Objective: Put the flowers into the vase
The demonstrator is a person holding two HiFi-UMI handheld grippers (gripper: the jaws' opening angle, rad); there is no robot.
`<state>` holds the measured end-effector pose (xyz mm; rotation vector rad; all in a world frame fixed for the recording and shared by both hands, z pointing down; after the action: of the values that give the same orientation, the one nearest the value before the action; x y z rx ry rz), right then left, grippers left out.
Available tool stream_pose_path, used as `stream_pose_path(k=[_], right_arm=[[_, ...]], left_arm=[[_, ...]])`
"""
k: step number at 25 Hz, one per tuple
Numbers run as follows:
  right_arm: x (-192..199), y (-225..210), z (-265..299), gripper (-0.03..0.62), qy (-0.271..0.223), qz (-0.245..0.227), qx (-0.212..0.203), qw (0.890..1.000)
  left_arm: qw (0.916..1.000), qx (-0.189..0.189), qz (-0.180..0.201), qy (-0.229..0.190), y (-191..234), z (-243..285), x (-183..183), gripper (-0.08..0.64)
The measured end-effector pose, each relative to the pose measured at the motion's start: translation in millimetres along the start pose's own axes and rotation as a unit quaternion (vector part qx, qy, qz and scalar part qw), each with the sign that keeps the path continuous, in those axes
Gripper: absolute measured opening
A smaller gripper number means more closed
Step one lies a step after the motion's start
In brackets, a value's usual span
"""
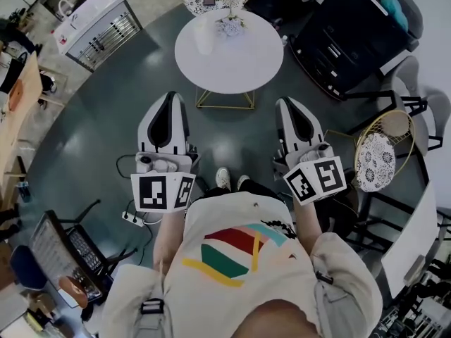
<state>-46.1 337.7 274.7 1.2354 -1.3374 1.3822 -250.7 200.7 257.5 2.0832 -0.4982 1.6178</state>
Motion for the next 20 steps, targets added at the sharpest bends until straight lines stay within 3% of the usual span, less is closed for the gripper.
stream_pose_path(k=[3,10,20], right_arm=[[0.8,9.7,4.4,0.008,-0.002,0.001,-0.007,1.000],[4.8,24.3,10.4,0.008,0.011,-0.062,-0.009,0.998],[5.1,1.2,42.7,0.008,0.013,-0.062,-0.003,0.998]], left_arm=[[1.0000,-0.001,-0.003,0.002,12.8,-0.9,-0.1,0.003],[0.9999,-0.005,-0.012,-0.006,32.5,0.4,0.8,0.003],[0.9998,0.003,-0.011,0.013,42.1,39.5,14.5,0.004]])
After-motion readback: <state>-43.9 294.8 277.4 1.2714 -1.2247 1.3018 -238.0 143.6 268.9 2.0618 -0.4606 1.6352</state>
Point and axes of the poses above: the fingertips, and each gripper's own axes: z forward along the fingers, y to its left, x out of its underside, the point moved 6 cm from there along -z, backward along the fingers, and after that the axes turned 3 degrees about -z, right-handed, at the moved point
